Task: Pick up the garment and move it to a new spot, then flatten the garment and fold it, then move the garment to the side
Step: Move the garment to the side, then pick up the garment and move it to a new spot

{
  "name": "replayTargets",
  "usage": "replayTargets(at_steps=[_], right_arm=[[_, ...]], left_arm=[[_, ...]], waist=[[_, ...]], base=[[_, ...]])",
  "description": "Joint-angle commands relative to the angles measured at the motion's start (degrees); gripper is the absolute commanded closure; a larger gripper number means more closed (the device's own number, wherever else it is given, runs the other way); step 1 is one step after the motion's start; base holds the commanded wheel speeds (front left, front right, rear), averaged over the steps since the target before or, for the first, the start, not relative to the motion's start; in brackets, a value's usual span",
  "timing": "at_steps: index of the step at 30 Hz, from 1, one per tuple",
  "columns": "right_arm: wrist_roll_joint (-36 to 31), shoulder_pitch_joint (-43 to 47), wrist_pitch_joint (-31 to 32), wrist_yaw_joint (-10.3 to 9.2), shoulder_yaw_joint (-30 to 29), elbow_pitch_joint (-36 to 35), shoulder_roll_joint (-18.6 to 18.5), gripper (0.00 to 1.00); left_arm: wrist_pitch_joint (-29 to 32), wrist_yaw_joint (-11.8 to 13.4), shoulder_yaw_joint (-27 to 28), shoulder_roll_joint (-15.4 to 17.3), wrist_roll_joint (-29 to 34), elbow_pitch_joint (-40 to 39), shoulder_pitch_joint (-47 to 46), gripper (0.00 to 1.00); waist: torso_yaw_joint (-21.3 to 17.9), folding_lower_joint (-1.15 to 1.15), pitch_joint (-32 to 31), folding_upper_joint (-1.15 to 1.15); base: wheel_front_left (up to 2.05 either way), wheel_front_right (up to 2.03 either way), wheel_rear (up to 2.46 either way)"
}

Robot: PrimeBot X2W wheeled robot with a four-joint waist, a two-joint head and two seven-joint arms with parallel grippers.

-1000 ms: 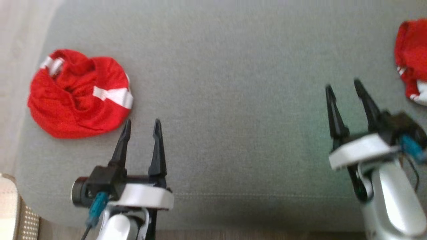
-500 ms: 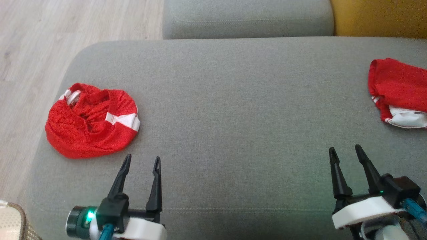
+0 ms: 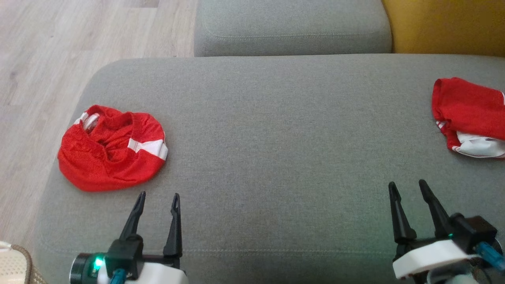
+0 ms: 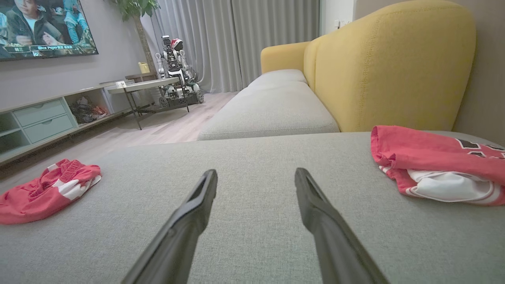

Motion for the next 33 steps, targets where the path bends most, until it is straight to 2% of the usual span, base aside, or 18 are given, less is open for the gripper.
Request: replayTargets(at_steps=[1,22,27,33], right_arm=[[0.3,-1.3,-0.4,-0.02,1.4,-1.9,-0.2,0.0],[0.3,-0.2,-0.4,-0.02,1.0,-2.4,-0.2,0.0],[0.7,0.2,-0.4,-0.02,1.7,-2.6,-0.2,0.0],[1.2,0.2,-0.4,-0.02,3.6,-2.8,-0.2,0.0]], left_arm=[[-0.3,-0.2,2.1,-0.5,0.7,-1.7,-1.9,0.0],[-0.3,-0.4,2.4,-0.7,1.6,-1.0,-1.5,0.0],[-0.3,-0.1,2.4,-0.6,1.8,-1.1,-1.8,0.0],[-0.3,0.5,2.6,-0.6,1.7,-1.7,-1.5,0.0]], waist=[[0.0,0.01,0.0,0.0],[1.1,0.01,0.1,0.0],[3.9,0.01,0.2,0.0],[9.7,0.01,0.2,0.0]], base=[[0.0,0.0,0.0],[0.0,0.0,0.0],[0.0,0.0,0.0],[0.0,0.0,0.0]])
